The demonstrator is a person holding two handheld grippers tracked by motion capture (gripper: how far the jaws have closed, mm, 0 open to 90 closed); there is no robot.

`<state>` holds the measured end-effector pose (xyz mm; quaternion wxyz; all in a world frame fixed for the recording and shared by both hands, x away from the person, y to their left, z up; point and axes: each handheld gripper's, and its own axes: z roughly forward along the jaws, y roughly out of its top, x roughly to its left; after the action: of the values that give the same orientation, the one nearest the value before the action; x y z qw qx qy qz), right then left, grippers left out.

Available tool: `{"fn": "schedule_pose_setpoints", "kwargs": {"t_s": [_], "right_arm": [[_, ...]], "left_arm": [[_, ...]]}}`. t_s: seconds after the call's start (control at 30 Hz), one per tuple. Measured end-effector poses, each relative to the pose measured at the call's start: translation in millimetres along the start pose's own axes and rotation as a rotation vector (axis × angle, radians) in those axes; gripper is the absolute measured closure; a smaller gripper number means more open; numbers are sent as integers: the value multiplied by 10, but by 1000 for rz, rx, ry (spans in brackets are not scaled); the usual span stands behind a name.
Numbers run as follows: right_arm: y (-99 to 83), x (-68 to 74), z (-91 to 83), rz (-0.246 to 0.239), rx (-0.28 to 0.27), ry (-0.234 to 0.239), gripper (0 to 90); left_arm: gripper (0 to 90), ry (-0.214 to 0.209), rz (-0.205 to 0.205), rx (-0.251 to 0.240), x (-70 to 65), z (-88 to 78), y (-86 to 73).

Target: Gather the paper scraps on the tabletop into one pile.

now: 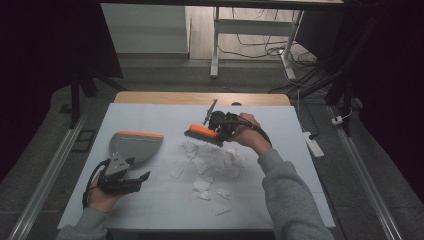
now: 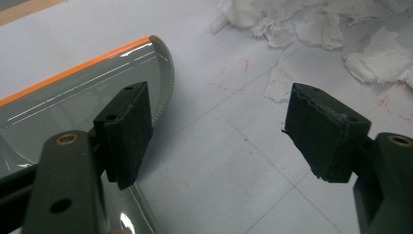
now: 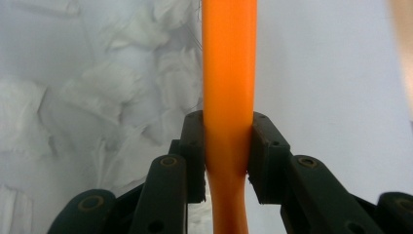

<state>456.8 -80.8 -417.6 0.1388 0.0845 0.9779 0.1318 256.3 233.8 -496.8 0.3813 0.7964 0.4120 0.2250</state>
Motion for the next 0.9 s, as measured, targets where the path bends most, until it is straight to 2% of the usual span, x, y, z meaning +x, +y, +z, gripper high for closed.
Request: {"fn": "schedule_pose_setpoints", "kwargs": {"t_s": [0.07,0.13,0.23,0.4,0.43,0.53,0.63,0.7,0.77,0.83,0.9], "right_arm": [[-26,-73,-44,50,-35,0,708],[-41,-126,-36,74,-43,-17,708],[-27,-164,46,87,-25,-43,708],[109,-168,285,67,28,-55,708],[141,-172,341,39,39,-54,707],[256,-105,469,16,72,-43,708],[347,-8,512,-39,81,-18,708],[363,58,503,-70,105,-29,709],[333,120,461,-67,118,1,709],[283,188,404,-95,128,14,709],[225,260,359,-152,116,33,709]], "left_arm": [[263,0,1,2,-2,0,-1],[263,-1,2,2,-1,3,-1],[262,-2,3,4,2,8,-3],[263,-3,-2,-1,6,2,-5],[263,-2,-2,0,6,3,-6],[263,-5,-3,1,6,6,-8],[263,-5,-4,0,11,1,-11],[263,-4,-3,-1,12,-1,-12],[263,-4,-1,0,10,-1,-13],[263,-4,-1,1,8,0,-13],[263,-4,-1,2,8,4,-11]]}}
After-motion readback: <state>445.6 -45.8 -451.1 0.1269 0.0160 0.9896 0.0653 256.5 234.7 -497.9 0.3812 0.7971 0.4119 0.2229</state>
